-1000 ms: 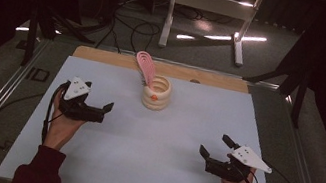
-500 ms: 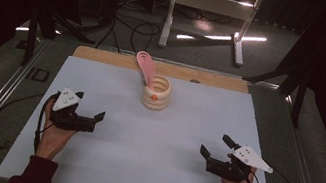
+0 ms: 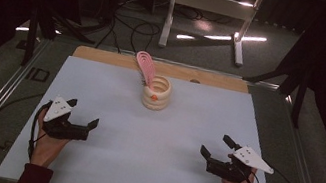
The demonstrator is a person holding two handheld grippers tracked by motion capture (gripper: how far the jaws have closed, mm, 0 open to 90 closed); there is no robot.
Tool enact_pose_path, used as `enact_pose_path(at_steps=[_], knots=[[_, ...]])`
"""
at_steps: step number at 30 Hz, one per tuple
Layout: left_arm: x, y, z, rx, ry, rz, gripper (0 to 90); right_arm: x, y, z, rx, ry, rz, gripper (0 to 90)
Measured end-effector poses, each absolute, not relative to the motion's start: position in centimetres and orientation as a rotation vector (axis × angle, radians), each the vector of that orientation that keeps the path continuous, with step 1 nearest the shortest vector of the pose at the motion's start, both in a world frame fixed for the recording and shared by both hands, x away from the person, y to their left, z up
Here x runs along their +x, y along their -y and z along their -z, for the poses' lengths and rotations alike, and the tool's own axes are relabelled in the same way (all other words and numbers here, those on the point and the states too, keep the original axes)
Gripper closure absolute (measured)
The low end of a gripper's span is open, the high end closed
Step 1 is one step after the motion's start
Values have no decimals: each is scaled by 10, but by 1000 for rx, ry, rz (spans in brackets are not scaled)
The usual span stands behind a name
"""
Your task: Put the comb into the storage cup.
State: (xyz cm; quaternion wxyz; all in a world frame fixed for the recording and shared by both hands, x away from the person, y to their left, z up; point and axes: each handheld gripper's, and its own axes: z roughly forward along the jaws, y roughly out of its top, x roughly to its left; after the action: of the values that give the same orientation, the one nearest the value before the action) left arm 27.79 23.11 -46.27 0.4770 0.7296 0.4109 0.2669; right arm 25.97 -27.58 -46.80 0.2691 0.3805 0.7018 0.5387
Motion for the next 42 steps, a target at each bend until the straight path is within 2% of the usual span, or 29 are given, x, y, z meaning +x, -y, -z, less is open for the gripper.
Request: enact_pose_path(at_steps=[23, 42], knots=[[247, -256, 478, 1671, -1033, -717, 1, 255, 277, 472, 1029, -1890, -1454, 95], [245, -259, 478, 1639, -1054, -766, 1, 255, 277, 478, 1039, -1877, -1425, 94]])
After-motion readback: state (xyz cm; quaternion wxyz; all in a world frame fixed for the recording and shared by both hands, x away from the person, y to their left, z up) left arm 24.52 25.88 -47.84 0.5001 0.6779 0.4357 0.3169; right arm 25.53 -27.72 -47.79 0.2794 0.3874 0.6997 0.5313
